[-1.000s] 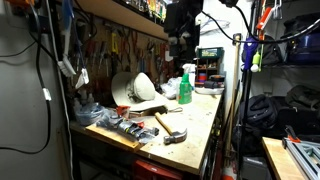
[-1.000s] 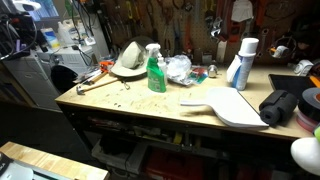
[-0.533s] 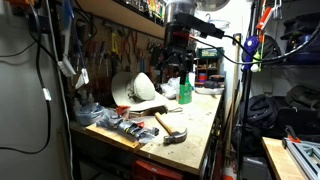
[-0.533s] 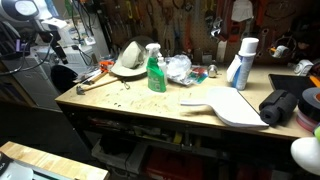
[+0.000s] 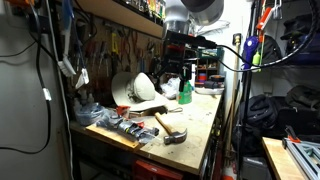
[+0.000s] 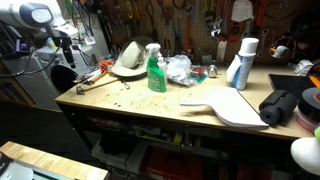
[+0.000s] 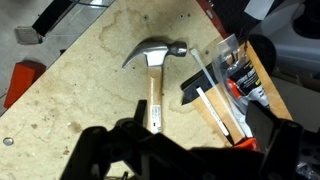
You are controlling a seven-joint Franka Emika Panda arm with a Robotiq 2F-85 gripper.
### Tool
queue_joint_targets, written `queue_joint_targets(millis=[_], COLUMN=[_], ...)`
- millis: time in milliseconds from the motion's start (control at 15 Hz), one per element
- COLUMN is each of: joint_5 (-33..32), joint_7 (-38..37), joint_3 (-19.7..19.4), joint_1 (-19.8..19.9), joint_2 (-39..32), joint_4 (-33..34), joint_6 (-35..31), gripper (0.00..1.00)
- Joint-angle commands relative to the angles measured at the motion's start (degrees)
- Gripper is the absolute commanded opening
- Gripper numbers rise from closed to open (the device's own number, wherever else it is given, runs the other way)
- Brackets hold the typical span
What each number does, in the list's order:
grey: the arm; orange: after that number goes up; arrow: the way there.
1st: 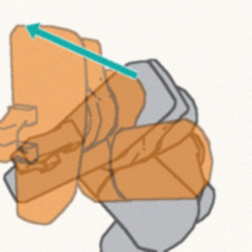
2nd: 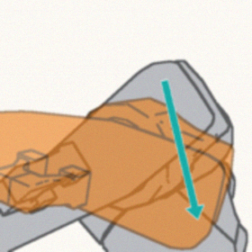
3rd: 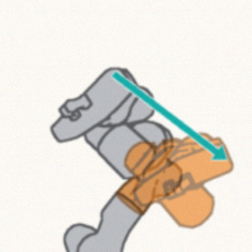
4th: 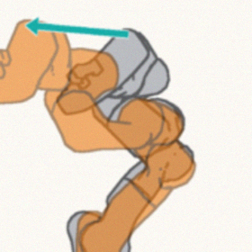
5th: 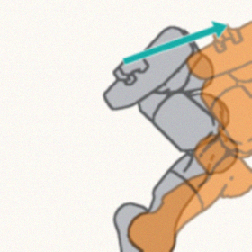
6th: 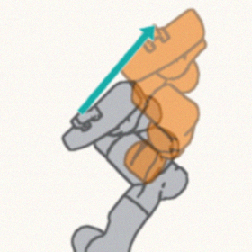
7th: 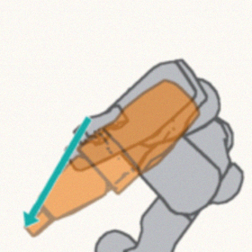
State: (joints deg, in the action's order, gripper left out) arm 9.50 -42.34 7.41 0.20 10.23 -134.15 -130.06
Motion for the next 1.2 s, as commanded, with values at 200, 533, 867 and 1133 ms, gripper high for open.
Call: queue_joint_targets(millis=[200,533,867,1133], joint_5=[-0.2,2.3,4.0,5.0], joint_7=[-1.2,-2.1,-6.3,-11.0], joint_3=[-0.8,-4.0,-6.9,-8.2], joint_1=[-0.4,0.8,0.9,0.6], joint_2=[-1.2,-9.3,-17.6,-23.9], joint_4=[1.0,7.4,15.6,22.9], joint_6=[-0.4,1.1,3.0,5.7], gripper=[1.00,1.00,1.00,1.00])
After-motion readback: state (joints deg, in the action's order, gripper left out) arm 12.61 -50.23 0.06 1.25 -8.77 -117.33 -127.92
